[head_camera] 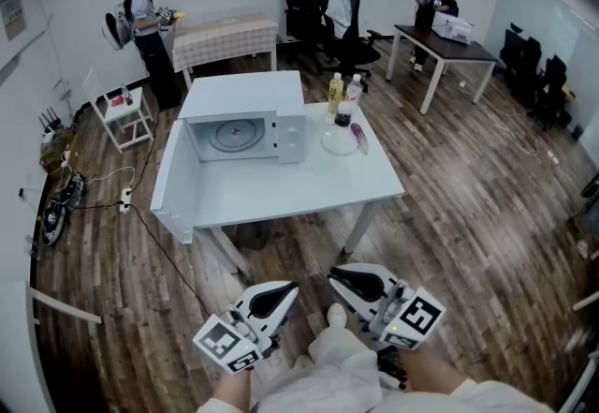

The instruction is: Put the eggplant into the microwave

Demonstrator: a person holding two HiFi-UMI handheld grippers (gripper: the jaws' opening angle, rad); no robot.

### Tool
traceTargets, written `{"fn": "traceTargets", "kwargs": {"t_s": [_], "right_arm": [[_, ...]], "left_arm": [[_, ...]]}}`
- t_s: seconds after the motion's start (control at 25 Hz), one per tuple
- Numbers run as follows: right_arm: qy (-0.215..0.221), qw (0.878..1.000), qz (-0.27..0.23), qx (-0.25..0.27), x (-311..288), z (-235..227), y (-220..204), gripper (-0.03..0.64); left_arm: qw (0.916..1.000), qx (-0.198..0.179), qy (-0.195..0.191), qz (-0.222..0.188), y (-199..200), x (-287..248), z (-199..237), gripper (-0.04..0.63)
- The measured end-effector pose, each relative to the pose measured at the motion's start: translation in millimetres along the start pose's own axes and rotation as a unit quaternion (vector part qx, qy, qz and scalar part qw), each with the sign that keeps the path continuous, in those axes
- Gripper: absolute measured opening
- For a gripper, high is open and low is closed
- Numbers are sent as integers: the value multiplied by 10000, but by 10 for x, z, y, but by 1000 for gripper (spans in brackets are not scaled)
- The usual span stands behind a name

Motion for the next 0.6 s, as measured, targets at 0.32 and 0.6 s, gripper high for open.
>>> {"fn": "traceTargets", "kwargs": {"t_s": [0.32,0.6], "right_arm": [[-110,9999,-68,-29,-123,-580,-50,41],[-300,9995,-112,-55,-191,-1442,-29,41]], "left_arm": [[9995,-140,-245,138,-27,-636,382,2],[9990,-214,-300,244,-66,-1453,890,2]]}}
Point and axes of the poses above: the fingertips, and each gripper's own axes: x backward along the fingers, z to its left, y out of its top, the point moved 2 cm from there along x, backward along the fingers, and after that the axes turned 2 degrees about -y, right-handed, at the moved point
